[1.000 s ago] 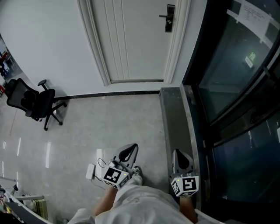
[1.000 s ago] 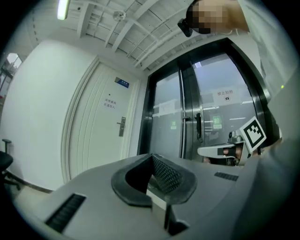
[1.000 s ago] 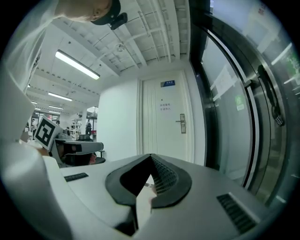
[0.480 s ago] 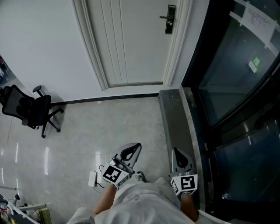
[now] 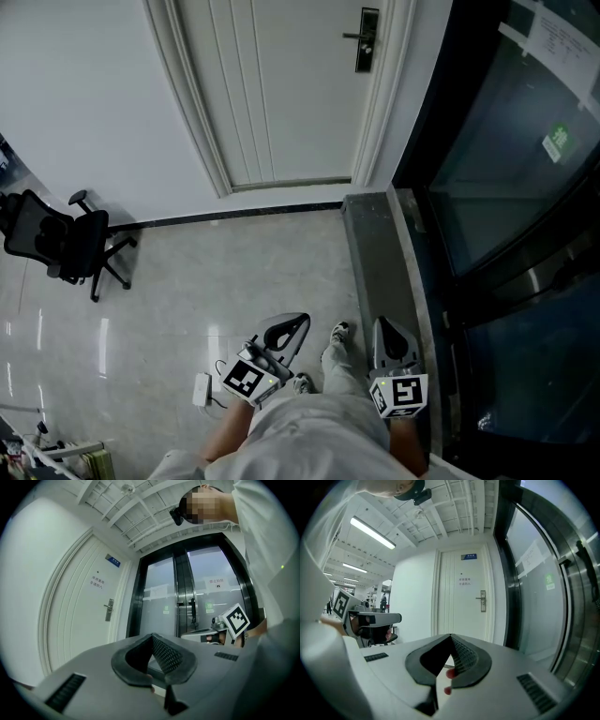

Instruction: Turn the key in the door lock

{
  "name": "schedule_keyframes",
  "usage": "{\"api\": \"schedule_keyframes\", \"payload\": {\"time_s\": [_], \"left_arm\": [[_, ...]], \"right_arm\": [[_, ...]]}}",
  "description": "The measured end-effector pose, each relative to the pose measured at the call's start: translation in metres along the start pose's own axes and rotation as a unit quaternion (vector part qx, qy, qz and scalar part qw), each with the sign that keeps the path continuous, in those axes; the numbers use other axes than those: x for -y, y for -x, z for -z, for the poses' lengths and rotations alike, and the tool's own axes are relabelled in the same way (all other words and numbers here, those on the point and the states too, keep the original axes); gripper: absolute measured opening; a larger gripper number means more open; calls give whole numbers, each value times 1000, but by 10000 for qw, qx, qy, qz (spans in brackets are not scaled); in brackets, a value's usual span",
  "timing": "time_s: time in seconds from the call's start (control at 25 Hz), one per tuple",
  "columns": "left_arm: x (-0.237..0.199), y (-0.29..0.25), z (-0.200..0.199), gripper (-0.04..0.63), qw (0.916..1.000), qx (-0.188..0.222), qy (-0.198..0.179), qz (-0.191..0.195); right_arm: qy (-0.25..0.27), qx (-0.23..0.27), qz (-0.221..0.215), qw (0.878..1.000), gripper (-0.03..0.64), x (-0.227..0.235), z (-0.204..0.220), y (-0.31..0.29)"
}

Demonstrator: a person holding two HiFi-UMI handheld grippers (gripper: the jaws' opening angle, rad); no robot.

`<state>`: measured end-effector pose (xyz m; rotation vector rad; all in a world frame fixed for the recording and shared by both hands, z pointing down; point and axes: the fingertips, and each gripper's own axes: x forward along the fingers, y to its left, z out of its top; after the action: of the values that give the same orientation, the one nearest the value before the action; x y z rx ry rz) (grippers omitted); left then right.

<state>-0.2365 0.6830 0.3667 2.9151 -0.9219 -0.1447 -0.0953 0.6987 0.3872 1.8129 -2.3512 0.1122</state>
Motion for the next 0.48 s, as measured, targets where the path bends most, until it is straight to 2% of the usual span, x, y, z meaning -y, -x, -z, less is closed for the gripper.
{"api": "schedule_keyframes", "payload": {"time_s": [0.08, 0.24, 0.48], "left_arm": [[-5, -10, -4, 6, 9999, 82, -141, -7], [-24, -37, 2, 5, 9997, -131, -185, -117], [-84, -85, 6, 5, 9968, -198, 326, -705]], "right_arm": [[-70, 6, -23, 10000, 2, 7, -1, -13], [-193, -7, -125, 9997, 2, 25, -3, -46], [-230, -72, -254, 9994, 2, 63, -5, -108]]}}
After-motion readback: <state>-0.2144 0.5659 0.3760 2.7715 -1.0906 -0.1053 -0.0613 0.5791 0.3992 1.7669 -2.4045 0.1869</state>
